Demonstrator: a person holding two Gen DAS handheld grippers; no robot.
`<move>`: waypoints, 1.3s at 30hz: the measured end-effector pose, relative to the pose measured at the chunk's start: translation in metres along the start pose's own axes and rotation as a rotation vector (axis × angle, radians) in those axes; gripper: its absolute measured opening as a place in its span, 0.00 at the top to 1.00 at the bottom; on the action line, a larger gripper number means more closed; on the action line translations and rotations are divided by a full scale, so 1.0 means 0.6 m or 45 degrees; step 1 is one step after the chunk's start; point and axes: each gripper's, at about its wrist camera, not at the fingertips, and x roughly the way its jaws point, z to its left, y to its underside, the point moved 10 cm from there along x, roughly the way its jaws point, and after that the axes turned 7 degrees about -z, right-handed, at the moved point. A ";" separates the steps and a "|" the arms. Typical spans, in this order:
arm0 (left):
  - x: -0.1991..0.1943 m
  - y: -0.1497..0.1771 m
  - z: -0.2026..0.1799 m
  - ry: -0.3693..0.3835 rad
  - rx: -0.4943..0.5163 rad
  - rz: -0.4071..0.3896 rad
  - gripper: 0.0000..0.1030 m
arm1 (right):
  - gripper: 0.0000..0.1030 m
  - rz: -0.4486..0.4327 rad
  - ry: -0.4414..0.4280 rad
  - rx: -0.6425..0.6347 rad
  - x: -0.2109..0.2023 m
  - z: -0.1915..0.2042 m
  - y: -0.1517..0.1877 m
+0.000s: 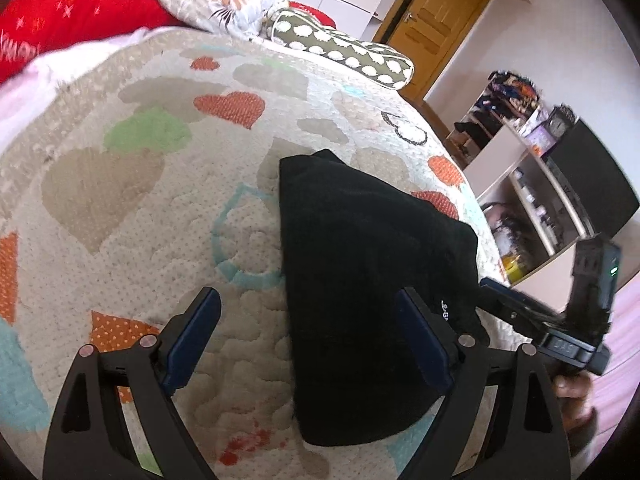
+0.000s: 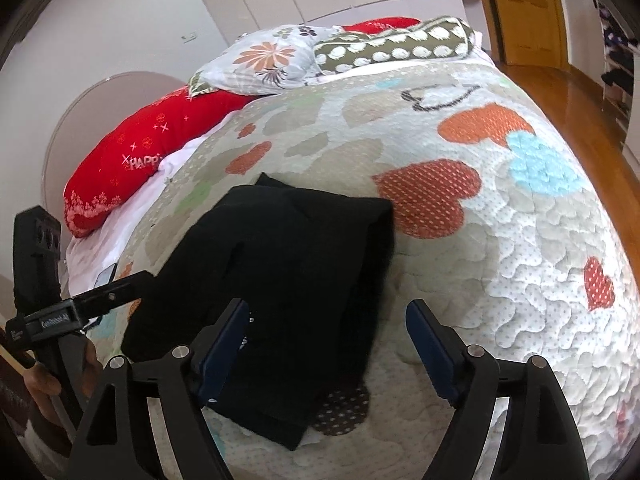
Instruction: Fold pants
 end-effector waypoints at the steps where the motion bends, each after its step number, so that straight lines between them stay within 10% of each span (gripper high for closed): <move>1: 0.004 -0.001 0.005 0.024 -0.028 0.004 0.12 | 0.20 0.004 -0.014 0.020 0.004 -0.005 0.001; 8: 0.050 0.015 -0.003 0.142 -0.126 0.096 0.10 | 0.20 0.014 -0.126 0.101 0.037 -0.017 0.009; 20: 0.088 0.019 -0.033 0.032 0.041 0.097 0.00 | 0.17 0.007 -0.278 0.116 0.078 0.018 -0.006; 24: 0.086 0.018 -0.030 0.027 0.027 0.081 0.00 | 0.48 -0.009 -0.207 0.097 0.079 0.014 -0.008; 33: 0.057 0.004 -0.056 0.039 0.106 0.049 0.53 | 0.69 -0.097 -0.196 -0.042 0.036 0.059 -0.034; 39: 0.026 -0.037 -0.043 0.018 0.115 -0.009 0.58 | 0.70 -0.145 -0.208 -0.106 0.023 0.104 -0.067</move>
